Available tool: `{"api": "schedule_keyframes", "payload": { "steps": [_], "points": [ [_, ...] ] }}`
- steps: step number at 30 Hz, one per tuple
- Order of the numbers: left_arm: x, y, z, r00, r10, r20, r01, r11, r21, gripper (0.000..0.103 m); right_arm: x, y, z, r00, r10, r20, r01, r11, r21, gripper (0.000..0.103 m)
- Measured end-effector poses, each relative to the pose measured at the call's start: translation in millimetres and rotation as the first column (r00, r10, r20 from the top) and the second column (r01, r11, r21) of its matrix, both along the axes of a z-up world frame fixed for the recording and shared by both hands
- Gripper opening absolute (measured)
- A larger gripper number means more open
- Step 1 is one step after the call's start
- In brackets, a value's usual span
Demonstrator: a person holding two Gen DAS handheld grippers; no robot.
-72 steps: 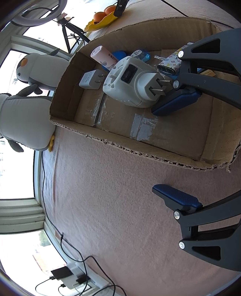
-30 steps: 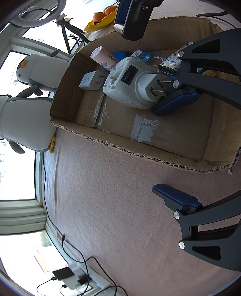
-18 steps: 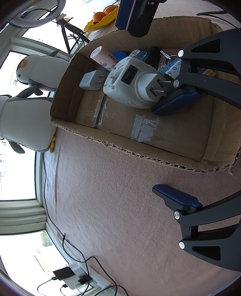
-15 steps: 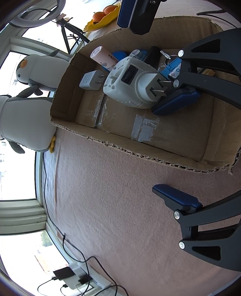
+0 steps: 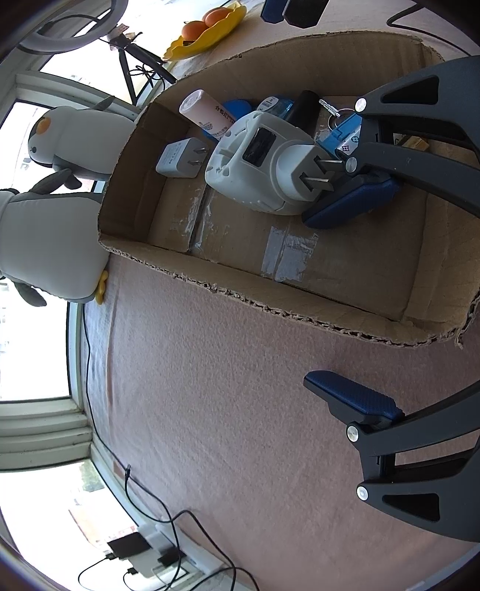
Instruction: Organize rigid objects
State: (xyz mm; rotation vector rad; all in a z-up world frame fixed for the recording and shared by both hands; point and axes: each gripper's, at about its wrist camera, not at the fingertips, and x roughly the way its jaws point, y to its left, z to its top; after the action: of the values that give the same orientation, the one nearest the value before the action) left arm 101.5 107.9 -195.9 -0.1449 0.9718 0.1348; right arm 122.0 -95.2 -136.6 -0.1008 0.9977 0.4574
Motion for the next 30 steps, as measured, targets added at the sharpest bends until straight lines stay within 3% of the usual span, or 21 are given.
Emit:
{"api": "schedule_keyframes", "payload": {
  "steps": [8, 15, 30],
  "points": [
    [-5, 3, 7, 1.0, 0.014, -0.008, -0.014, 0.999, 0.031, 0.08, -8, -20, 11, 0.998, -0.062, 0.012, 0.062, 0.998, 0.006, 0.065],
    [-19, 8, 21, 0.999, 0.029, 0.016, -0.03, 0.997, 0.069, 0.08, -18, -32, 29, 0.992, -0.11, 0.056, 0.11, 0.994, -0.001, 0.073],
    [-62, -21, 99, 0.994, -0.037, 0.104, 0.03, 0.997, 0.074, 0.08, -52, -45, 68, 0.973, -0.18, 0.147, 0.185, 0.982, -0.021, 0.08]
  ]
}}
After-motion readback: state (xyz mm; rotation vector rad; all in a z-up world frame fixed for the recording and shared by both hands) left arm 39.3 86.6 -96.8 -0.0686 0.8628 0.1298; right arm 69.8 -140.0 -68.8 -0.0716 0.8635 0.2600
